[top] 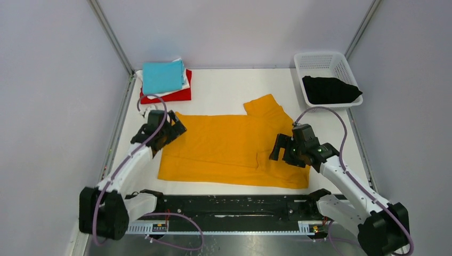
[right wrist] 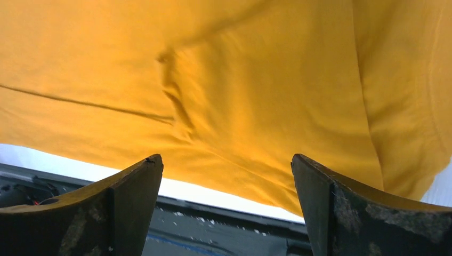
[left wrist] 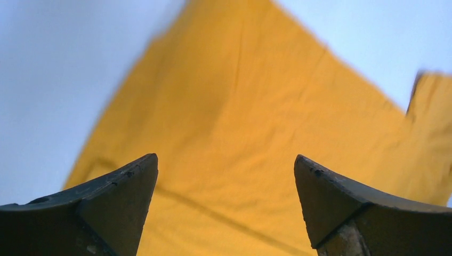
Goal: Fold and stack the t-shirts
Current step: Fold the flattened tshirt in 1/3 of the way, then grab the side of the flattened tshirt furthest away from the robot with both arms
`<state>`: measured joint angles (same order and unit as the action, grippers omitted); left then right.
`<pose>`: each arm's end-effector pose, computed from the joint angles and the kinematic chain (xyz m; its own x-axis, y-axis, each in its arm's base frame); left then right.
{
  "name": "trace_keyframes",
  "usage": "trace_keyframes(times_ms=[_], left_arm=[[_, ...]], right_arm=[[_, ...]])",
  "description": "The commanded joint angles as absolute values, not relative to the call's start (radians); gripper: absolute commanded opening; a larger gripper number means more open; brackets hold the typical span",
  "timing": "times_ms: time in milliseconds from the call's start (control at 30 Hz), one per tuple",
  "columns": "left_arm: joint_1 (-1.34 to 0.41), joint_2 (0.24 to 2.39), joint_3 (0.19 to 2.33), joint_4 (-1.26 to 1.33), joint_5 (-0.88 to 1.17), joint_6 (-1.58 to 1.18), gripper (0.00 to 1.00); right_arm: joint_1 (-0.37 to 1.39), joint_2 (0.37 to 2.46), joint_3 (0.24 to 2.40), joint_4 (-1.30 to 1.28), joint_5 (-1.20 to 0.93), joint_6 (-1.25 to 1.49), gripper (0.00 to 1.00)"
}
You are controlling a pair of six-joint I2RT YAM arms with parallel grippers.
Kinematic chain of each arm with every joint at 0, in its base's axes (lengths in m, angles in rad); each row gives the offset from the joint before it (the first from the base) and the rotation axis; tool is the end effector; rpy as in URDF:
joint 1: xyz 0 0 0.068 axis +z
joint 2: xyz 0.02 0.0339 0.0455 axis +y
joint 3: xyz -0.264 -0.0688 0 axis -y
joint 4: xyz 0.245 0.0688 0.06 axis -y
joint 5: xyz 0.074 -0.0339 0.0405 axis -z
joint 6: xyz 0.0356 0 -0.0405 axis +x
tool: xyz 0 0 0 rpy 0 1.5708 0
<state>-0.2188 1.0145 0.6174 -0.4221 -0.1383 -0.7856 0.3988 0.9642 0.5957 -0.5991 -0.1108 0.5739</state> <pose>0.2005 -0.0396 0.2184 -0.5913 -0.5861 -0.5540 -0.4174 0.8101 -0.4117 0.1659 0.0742 0.2080 -0.8782 0.2155 -0.4270 0.0394 0.9223 0.3845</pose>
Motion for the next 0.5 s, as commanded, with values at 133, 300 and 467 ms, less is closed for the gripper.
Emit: trace_keyframes(times_ms=[133,300,467], left_arm=[[-0.042,1.601,1.088,-0.349,-0.059,-0.573,0.99],[-0.031,1.898,1.36,-0.417,-0.06,-0.48,0.99],[-0.032,2.002,1.497,-0.532,-0.12,-0.436,0.81]], right_arm=[[0.4,0.928,0.652,-0.468,-0.03,0.505,0.99],[0.399,0.969,0.65,-0.47,-0.039,0.483,0.99],[0.399,1.001,0.652,-0.466,-0.027,0.466,1.0]])
